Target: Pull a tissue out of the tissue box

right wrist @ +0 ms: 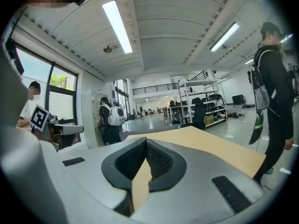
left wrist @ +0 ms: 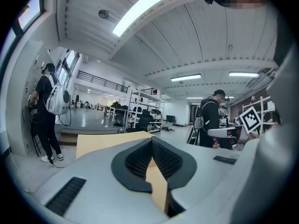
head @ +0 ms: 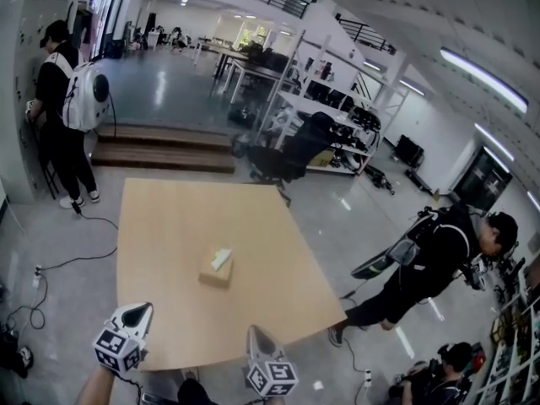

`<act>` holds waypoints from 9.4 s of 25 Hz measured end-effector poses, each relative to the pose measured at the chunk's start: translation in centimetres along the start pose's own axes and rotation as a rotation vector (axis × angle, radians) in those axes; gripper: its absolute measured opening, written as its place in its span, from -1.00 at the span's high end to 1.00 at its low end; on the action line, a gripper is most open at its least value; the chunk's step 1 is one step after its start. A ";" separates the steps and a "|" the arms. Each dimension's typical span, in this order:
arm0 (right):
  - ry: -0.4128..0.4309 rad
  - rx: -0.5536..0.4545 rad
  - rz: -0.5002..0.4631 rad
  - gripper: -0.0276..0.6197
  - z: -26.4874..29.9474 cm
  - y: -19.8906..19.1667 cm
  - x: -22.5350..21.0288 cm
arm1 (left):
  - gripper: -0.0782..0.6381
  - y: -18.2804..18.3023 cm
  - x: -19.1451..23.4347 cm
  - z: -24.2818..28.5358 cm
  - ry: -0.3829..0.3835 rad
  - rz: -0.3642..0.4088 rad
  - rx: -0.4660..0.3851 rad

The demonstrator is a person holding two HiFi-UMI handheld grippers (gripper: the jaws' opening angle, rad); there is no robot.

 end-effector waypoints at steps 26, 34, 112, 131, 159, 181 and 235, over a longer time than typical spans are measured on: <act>0.040 0.030 0.014 0.88 8.9 3.8 -5.6 | 0.76 0.9 2.1 10.7 0.016 -0.012 0.017; 0.071 0.061 0.043 0.88 11.3 3.0 -5.9 | 0.76 0.8 2.6 12.6 0.004 -0.026 0.042; 0.148 0.475 0.129 0.46 32.8 -9.4 -7.7 | 0.76 -11.2 7.4 24.3 -0.020 -0.163 0.269; 0.132 0.564 0.089 0.46 34.7 -11.3 -7.6 | 0.76 -12.1 8.8 23.9 0.011 -0.177 0.282; 0.085 0.560 0.026 0.91 35.0 -11.0 -8.6 | 0.76 -11.9 8.9 24.2 0.017 -0.172 0.282; 0.089 0.494 0.019 0.91 32.9 -8.5 -8.8 | 0.76 -10.4 7.8 23.9 0.024 -0.143 0.251; 0.087 0.085 0.003 0.91 16.0 2.3 -4.7 | 0.76 -1.3 3.8 14.0 0.063 -0.017 0.024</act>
Point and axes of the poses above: the fingertips, and each gripper's own axes: z forward along the fingers, x to its left, y out of its top, the point moved 1 cm from there along -z, backward along the fingers, and after that the axes turned 11 degrees about z, right-handed, at the moved point
